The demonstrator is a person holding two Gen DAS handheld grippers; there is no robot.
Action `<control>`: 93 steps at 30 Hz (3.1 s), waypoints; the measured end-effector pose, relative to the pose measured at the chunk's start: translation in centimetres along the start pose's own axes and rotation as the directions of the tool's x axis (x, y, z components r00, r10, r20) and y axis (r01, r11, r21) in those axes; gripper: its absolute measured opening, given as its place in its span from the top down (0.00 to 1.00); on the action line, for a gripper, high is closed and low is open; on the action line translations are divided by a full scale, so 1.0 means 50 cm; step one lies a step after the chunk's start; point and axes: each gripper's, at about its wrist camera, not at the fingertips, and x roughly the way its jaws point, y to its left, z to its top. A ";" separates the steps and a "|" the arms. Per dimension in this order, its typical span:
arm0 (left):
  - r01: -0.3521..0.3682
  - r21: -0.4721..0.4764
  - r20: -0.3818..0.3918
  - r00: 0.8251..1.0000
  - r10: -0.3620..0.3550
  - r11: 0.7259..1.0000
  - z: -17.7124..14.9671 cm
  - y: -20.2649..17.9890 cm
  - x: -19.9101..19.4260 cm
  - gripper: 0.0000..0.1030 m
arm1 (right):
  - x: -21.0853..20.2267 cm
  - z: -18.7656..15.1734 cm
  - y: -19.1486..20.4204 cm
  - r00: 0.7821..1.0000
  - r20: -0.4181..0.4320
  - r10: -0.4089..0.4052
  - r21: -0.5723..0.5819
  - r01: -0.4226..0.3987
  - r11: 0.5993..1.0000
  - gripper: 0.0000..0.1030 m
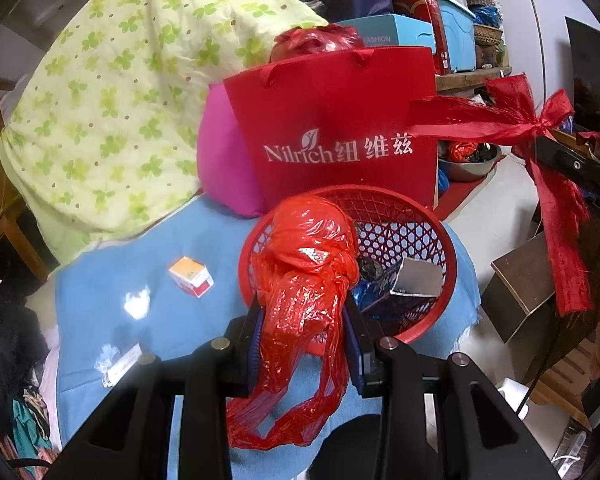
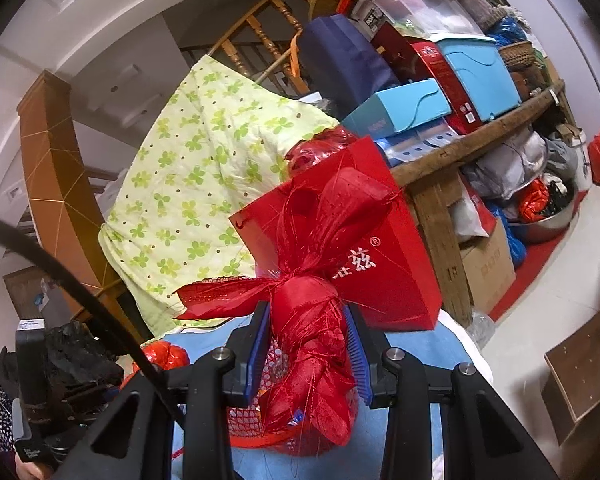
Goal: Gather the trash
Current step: 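Lower the red bag and red ribbon into the red basket and open both grippers, then move both grippers back over the blue blanket toward the remaining trash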
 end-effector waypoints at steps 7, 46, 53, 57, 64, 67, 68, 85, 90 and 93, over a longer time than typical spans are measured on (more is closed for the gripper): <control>-0.009 -0.001 0.026 1.000 0.009 1.000 0.018 0.008 0.017 0.64 | 0.032 0.011 0.009 1.000 -0.003 0.023 0.014 -0.023 1.000 0.61; -0.003 -0.022 0.018 1.000 0.003 1.000 0.040 0.001 0.110 0.64 | 0.104 0.004 0.023 1.000 -0.008 0.019 0.016 -0.019 1.000 0.61; 0.064 -0.093 0.021 0.998 -0.062 0.994 0.043 0.024 0.135 0.59 | 0.121 -0.002 0.024 0.999 -0.022 0.026 0.012 -0.025 1.000 0.61; 0.088 -0.155 0.016 0.996 -0.086 0.984 0.024 0.055 0.155 0.29 | 0.181 -0.021 0.027 0.994 -0.093 0.056 0.016 -0.054 0.998 0.52; 0.042 -0.122 0.014 0.999 -0.040 0.992 -0.036 0.098 0.110 0.26 | 0.229 -0.060 0.005 0.973 -0.178 0.146 0.160 -0.118 0.980 0.29; -0.018 -0.111 -0.005 1.000 0.018 0.994 -0.080 0.117 0.088 0.23 | 0.197 -0.061 0.003 0.980 -0.152 0.128 0.135 -0.108 0.985 0.29; -0.028 -0.110 -0.019 0.999 0.026 0.993 -0.091 0.124 0.086 0.23 | 0.183 -0.060 0.002 0.982 -0.144 0.119 0.127 -0.100 0.987 0.29; -0.241 -0.276 -0.209 0.960 0.186 0.930 -0.357 0.301 -0.029 0.23 | 0.048 -0.058 0.235 0.974 -0.105 0.199 -0.122 -0.211 0.970 0.29; -0.279 -0.316 -0.216 0.952 0.217 0.907 -0.405 0.347 -0.055 0.23 | 0.073 -0.118 0.350 0.932 -0.219 0.288 -0.194 -0.331 0.923 0.29; -0.293 -0.346 -0.232 0.947 0.222 0.891 -0.432 0.375 -0.057 0.23 | 0.092 -0.168 0.399 0.898 -0.300 0.321 -0.208 -0.389 0.897 0.29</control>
